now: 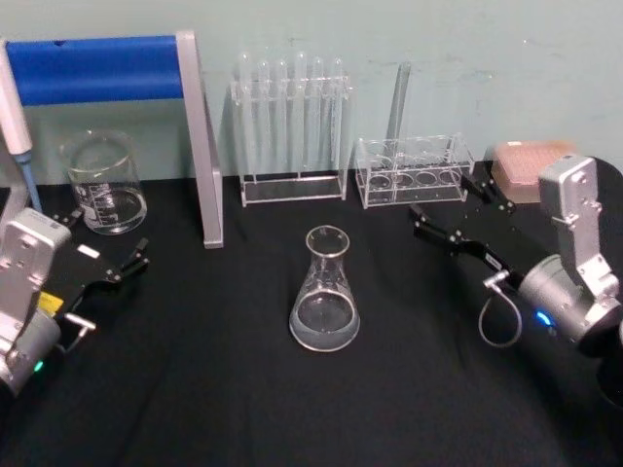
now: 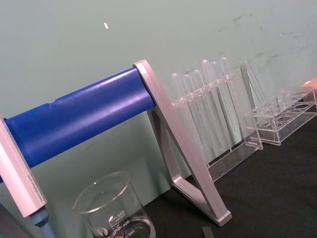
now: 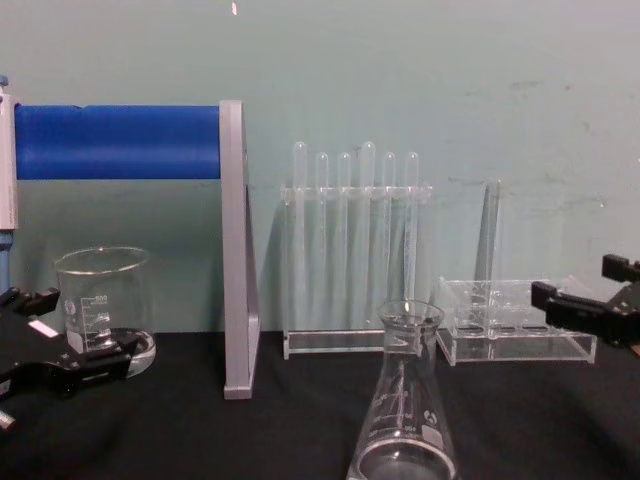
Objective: Grasp the erlenmeyer flask with one hand, shake it three times, then place it back.
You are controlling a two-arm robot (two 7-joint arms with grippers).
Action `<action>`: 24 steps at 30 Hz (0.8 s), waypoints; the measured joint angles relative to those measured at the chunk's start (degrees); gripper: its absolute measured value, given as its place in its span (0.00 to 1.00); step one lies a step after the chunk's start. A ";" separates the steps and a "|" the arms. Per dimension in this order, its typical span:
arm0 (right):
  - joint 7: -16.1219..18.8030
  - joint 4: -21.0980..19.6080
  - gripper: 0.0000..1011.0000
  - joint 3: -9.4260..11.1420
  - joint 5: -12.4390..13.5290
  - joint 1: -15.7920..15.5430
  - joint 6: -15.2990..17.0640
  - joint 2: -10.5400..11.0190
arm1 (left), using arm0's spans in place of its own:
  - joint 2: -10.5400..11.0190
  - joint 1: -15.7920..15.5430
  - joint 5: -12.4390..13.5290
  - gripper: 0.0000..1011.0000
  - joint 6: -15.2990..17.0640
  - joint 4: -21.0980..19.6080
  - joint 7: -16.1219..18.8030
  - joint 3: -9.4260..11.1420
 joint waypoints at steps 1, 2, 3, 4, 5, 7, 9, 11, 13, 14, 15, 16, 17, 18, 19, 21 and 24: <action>-1.10 0.61 0.99 -0.05 -0.99 0.37 -0.54 -0.54 | 0.00 0.00 0.00 0.99 0.00 0.00 0.00 0.00; -3.36 2.07 0.99 -0.25 -3.31 1.06 -1.47 -1.46 | 0.00 0.00 0.00 0.99 0.00 0.00 0.00 0.00; -4.51 2.77 0.99 -0.41 -4.51 1.38 -1.80 -1.94 | 0.00 0.00 0.00 0.99 0.00 0.00 0.00 0.00; -7.02 4.23 0.99 -0.74 -6.94 2.02 -2.16 -2.88 | 0.00 0.00 0.00 0.99 0.00 0.00 0.00 0.00; -7.02 4.23 0.99 -0.74 -6.94 2.02 -2.16 -2.88 | 0.00 0.00 0.00 0.99 0.00 0.00 0.00 0.00; -10.58 6.02 0.99 -1.28 -10.44 2.77 -2.42 -4.09 | 0.00 0.00 0.00 0.99 0.00 0.00 0.00 0.00; -13.89 7.47 0.99 -1.79 -13.78 3.27 -2.49 -5.06 | 0.00 0.00 0.00 0.99 0.00 0.00 0.00 0.00; -15.64 8.25 0.99 -2.12 -15.87 3.51 -2.51 -5.50 | 0.00 0.00 0.00 0.99 0.00 0.00 0.00 0.00; -17.64 9.07 0.99 -2.65 -18.48 3.75 -2.58 -5.89 | 0.00 0.00 0.00 0.99 0.00 0.00 0.00 0.00; -18.16 9.26 0.99 -2.83 -19.36 3.80 -2.60 -5.96 | 0.00 0.00 0.00 0.99 0.00 0.00 0.00 0.00; -18.80 9.53 0.99 -3.14 -20.59 3.86 -2.62 -6.06 | 0.00 0.00 0.00 0.99 0.00 0.00 0.00 0.00; -19.05 9.63 0.99 -3.25 -21.13 3.88 -2.63 -6.09 | 0.00 0.00 0.00 0.99 0.00 0.00 0.00 0.00; -19.35 9.80 0.99 -3.39 -21.98 3.93 -2.63 -6.15 | 0.00 0.00 0.00 0.99 0.00 0.00 0.00 0.00; -19.35 9.80 0.99 -3.39 -21.98 3.93 -2.63 -6.15 | 0.00 0.00 0.00 0.99 0.00 0.00 0.00 0.00; -19.45 9.91 0.99 -3.46 -22.62 3.95 -2.61 -6.18 | 0.00 0.00 0.00 0.99 0.00 0.00 0.00 0.00; -19.51 9.99 0.99 -3.51 -22.99 3.97 -2.59 -6.20 | 0.00 0.00 0.00 0.99 0.00 0.00 0.00 0.00; -19.51 9.99 0.99 -3.51 -22.96 3.97 -2.58 -6.20 | 0.00 0.00 0.00 0.99 0.00 0.00 0.00 0.00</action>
